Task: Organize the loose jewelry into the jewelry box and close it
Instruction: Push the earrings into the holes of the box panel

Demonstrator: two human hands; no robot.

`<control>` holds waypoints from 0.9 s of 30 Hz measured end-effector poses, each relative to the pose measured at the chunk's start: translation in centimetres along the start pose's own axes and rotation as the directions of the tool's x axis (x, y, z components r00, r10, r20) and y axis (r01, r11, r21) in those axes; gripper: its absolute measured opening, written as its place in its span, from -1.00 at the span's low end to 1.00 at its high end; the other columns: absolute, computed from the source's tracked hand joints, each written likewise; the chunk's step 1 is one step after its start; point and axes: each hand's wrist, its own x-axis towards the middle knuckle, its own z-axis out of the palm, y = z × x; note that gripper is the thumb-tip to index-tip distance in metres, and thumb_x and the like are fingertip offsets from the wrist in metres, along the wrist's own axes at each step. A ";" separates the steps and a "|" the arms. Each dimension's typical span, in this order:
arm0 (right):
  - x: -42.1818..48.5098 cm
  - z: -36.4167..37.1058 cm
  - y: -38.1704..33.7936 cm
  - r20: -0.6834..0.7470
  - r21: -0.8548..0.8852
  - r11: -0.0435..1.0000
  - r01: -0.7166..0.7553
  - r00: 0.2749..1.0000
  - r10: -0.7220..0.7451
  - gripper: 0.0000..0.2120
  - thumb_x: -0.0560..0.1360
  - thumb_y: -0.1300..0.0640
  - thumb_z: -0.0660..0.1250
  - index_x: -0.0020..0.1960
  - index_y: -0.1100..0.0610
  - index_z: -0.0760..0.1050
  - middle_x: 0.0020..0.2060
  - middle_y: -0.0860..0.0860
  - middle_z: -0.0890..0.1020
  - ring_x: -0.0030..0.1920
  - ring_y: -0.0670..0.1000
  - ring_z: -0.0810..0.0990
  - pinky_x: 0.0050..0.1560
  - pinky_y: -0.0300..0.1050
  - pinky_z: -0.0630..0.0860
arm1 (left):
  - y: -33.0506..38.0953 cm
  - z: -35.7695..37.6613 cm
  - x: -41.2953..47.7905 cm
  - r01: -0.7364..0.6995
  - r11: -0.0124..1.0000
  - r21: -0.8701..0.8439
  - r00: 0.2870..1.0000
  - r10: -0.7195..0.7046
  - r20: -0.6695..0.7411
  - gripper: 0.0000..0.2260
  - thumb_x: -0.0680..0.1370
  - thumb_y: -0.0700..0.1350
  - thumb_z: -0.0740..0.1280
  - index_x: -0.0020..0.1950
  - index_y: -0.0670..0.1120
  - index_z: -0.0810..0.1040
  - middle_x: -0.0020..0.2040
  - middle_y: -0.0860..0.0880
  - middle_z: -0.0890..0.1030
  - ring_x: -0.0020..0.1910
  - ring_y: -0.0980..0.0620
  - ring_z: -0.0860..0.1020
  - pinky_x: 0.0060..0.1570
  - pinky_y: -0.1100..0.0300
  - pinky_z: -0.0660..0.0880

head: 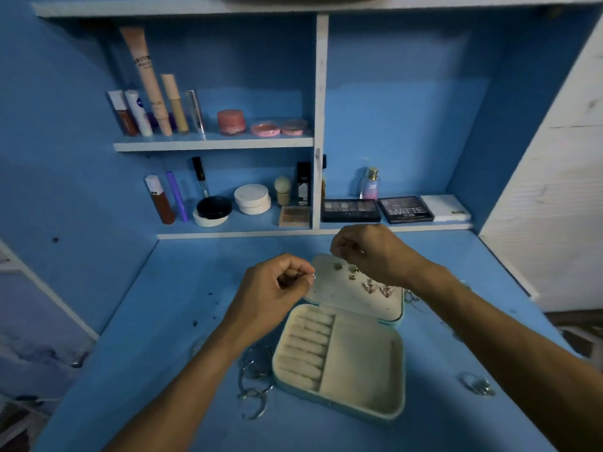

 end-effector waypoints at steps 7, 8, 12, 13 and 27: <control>-2.2 0.1 4.0 -0.094 0.048 0.967 -0.250 0.963 0.254 -0.77 0.61 0.24 0.21 -0.09 -0.06 0.49 -0.13 -0.08 0.62 -0.11 -0.01 0.60 -0.09 -0.18 0.48 | 0.4 3.6 1.6 -0.010 0.999 0.048 0.998 0.007 0.062 -0.84 0.54 -0.19 0.46 -0.07 0.09 0.68 -0.18 0.17 0.69 -0.18 0.19 0.63 -0.14 0.36 0.54; -2.3 0.2 4.1 -0.092 0.054 0.961 -0.271 0.957 0.275 -0.78 0.61 0.25 0.20 -0.08 -0.04 0.49 -0.11 -0.05 0.63 -0.10 0.00 0.59 -0.11 -0.20 0.45 | 0.3 3.7 1.7 -0.007 0.998 0.055 0.998 0.004 0.059 -0.84 0.54 -0.18 0.46 -0.08 0.11 0.68 -0.18 0.18 0.69 -0.19 0.18 0.62 -0.16 0.36 0.53; -2.5 0.5 4.3 -0.045 0.053 0.947 -0.318 0.946 0.320 -0.80 0.61 0.22 0.19 -0.04 -0.02 0.51 -0.05 0.02 0.67 -0.08 0.04 0.62 -0.08 -0.14 0.54 | -0.1 4.2 2.4 0.014 0.995 0.100 0.999 -0.019 0.046 -0.86 0.55 -0.15 0.46 -0.08 0.12 0.68 -0.20 0.25 0.66 -0.22 0.22 0.57 -0.22 0.37 0.51; -2.6 0.5 4.3 -0.041 0.059 0.947 -0.316 0.947 0.319 -0.81 0.61 0.22 0.19 -0.04 -0.02 0.52 -0.07 0.02 0.68 -0.10 0.03 0.63 -0.09 -0.13 0.56 | -0.3 4.3 2.6 0.020 0.994 0.105 0.999 -0.024 0.041 -0.86 0.55 -0.14 0.45 -0.09 0.13 0.67 -0.20 0.26 0.66 -0.21 0.22 0.58 -0.18 0.32 0.53; -3.3 -2.6 1.9 -0.191 0.273 0.928 -0.255 0.930 0.312 -0.78 0.61 0.23 0.23 -0.08 -0.01 0.58 -0.25 -0.17 0.66 -0.32 -0.26 0.59 -0.35 -0.47 0.42 | 0.5 4.5 1.7 0.008 0.998 0.063 0.999 -0.005 -0.047 -0.93 0.57 -0.15 0.43 -0.01 0.00 0.70 -0.14 0.14 0.69 -0.16 0.31 0.59 -0.15 0.47 0.46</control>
